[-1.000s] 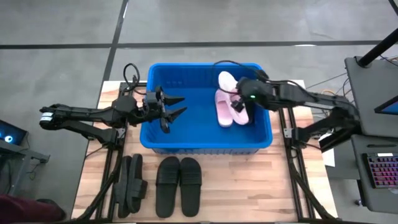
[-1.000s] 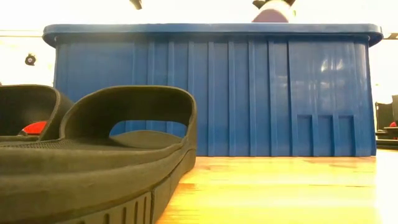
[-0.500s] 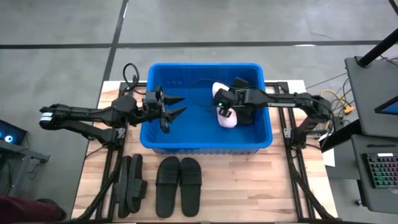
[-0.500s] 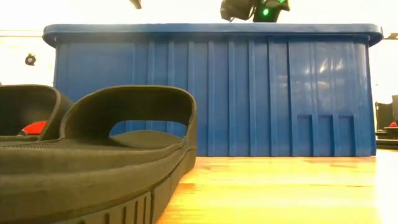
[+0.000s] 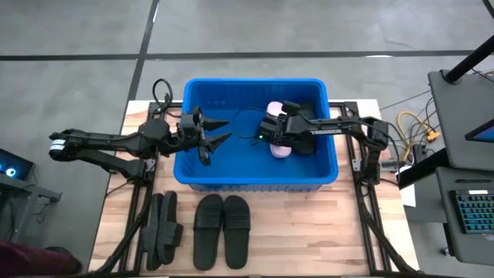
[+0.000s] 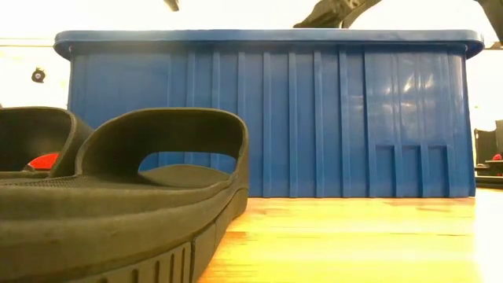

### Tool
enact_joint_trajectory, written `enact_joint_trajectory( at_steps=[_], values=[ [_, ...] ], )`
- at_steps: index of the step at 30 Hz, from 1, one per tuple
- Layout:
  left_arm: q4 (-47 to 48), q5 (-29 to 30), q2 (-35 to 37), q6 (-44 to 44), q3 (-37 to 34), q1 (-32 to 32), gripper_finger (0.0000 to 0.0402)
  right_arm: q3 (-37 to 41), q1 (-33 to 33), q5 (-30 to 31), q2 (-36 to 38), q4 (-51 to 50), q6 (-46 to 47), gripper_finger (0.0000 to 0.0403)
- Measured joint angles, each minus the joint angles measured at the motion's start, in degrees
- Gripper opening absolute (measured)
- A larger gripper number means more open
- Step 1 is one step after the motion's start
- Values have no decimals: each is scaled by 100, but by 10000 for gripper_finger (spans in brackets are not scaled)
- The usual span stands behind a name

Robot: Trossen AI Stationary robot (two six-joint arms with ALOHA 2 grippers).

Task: Pick and place slides into bin
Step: Put the pink slide into the blue container

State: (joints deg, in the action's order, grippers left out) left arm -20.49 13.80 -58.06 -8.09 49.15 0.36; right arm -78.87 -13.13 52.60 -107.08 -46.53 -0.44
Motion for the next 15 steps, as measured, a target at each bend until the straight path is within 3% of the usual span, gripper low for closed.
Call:
enact_joint_trajectory(
  at_steps=[9,15],
  values=[
    [2,-9,2,-39,0,0,190,-20,-127,64,-252,59,13,11],
    [2,-16,2,-43,0,0,190,-26,-158,-48,-140,38,-318,39]
  ],
)
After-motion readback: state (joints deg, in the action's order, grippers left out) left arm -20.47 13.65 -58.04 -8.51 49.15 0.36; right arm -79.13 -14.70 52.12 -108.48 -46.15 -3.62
